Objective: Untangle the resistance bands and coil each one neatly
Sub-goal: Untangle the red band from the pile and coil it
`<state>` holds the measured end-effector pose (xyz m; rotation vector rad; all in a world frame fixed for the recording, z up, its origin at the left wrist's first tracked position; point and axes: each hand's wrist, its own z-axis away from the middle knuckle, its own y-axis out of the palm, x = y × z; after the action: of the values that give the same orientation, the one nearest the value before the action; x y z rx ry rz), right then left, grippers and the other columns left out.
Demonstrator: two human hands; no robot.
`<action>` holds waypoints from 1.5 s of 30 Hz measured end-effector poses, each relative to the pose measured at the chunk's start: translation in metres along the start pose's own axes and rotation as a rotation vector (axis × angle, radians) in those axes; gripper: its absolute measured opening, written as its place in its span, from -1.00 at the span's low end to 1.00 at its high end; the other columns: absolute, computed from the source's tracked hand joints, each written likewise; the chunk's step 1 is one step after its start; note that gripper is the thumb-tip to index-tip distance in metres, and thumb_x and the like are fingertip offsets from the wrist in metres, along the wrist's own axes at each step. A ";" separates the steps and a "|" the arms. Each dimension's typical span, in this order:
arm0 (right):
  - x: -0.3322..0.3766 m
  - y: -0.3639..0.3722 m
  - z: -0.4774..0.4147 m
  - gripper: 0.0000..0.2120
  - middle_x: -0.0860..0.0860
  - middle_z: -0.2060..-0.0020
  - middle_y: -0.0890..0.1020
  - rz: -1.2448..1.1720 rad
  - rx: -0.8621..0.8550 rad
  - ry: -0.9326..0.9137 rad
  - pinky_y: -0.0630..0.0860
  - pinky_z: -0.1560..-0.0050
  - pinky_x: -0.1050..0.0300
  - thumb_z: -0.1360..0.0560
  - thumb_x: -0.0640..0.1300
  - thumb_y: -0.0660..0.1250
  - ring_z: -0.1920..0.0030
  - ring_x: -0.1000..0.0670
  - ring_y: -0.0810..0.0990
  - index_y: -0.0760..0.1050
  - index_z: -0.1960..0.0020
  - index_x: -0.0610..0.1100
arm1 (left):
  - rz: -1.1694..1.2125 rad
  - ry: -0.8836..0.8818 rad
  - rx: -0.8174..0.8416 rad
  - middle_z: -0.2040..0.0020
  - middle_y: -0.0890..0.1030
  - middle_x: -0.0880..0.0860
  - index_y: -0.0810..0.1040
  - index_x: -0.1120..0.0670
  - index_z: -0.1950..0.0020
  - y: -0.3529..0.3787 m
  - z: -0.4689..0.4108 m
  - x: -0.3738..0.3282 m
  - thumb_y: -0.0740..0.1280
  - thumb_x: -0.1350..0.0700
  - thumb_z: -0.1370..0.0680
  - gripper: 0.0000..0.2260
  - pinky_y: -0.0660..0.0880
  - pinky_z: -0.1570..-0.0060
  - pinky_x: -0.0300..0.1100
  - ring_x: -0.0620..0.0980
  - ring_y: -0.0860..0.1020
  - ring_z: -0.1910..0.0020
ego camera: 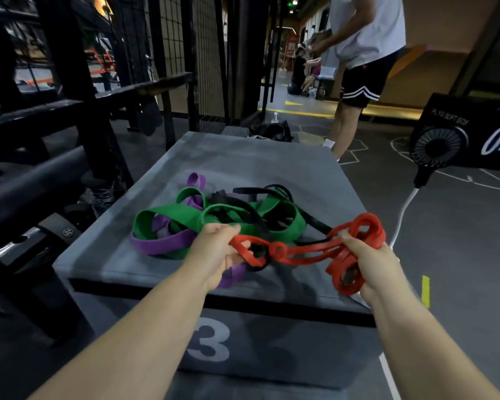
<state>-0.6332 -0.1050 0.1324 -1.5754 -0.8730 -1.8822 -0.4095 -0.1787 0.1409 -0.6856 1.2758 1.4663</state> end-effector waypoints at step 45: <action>0.063 -0.058 -0.004 -0.38 -0.13 0.18 0.71 0.056 0.339 -0.184 0.65 0.24 -0.08 0.18 0.10 0.71 0.22 -0.10 0.70 0.68 0.17 -0.05 | -0.258 0.232 -0.074 0.47 0.55 0.02 0.50 0.14 0.25 -0.008 -0.043 -0.011 0.36 0.10 -0.55 -0.79 0.50 0.26 -0.13 -0.01 0.51 0.41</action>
<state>-0.6900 -0.0701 0.1856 -1.5560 -1.1461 -1.4739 -0.4072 -0.2233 0.1365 -1.0540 1.2575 1.2534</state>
